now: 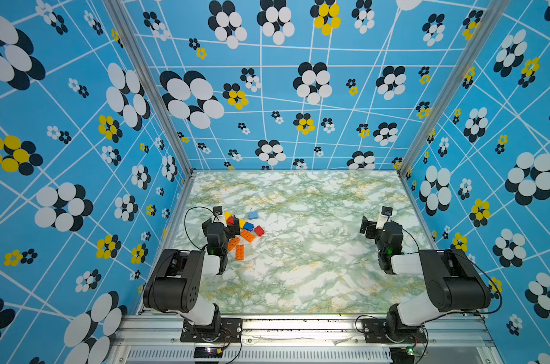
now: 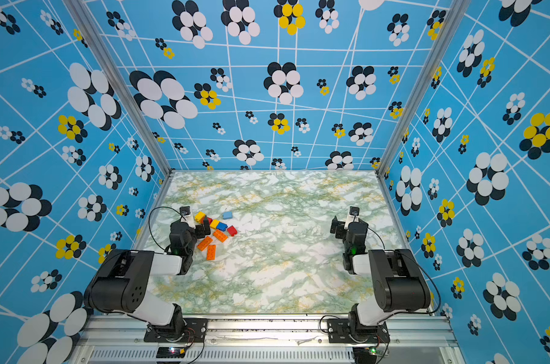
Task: Assemble the letter p with lego
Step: Pick up the lego brick from the center of the board.
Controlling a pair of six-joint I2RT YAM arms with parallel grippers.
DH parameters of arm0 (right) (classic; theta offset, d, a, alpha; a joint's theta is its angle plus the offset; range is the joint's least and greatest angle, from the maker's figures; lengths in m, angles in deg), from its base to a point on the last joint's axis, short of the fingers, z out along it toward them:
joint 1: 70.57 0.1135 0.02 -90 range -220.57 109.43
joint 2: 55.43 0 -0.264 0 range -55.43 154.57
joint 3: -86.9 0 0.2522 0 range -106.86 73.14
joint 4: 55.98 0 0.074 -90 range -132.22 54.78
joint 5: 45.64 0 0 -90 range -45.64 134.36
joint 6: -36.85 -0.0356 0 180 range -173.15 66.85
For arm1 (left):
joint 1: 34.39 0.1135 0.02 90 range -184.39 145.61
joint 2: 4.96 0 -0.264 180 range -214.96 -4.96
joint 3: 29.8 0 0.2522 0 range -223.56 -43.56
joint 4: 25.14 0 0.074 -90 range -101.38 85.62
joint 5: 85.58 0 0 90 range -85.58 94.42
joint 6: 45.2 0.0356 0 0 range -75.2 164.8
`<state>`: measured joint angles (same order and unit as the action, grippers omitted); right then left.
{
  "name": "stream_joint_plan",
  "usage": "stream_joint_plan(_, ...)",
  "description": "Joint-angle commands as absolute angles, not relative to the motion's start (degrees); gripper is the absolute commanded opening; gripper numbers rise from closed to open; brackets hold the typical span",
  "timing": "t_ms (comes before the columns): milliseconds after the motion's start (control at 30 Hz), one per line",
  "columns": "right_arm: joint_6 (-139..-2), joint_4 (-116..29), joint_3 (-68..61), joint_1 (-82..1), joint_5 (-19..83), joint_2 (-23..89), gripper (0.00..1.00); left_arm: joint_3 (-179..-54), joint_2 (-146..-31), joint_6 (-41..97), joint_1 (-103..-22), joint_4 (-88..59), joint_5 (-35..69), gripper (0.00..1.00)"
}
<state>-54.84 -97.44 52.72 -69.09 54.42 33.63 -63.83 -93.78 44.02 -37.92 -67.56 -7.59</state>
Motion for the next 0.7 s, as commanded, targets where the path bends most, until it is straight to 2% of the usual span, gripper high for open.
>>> stream_joint_plan(0,-54.19,-97.08,51.94,-68.81,53.85,33.95,0.99,-63.78,-94.48,44.27,-38.25,-68.77,-8.22,0.99)
stream_joint_plan(667,-54.22,-96.90,51.79,-68.86,53.90,34.02,0.99,-63.78,-94.44,44.27,-38.25,-68.82,-8.24,0.99)
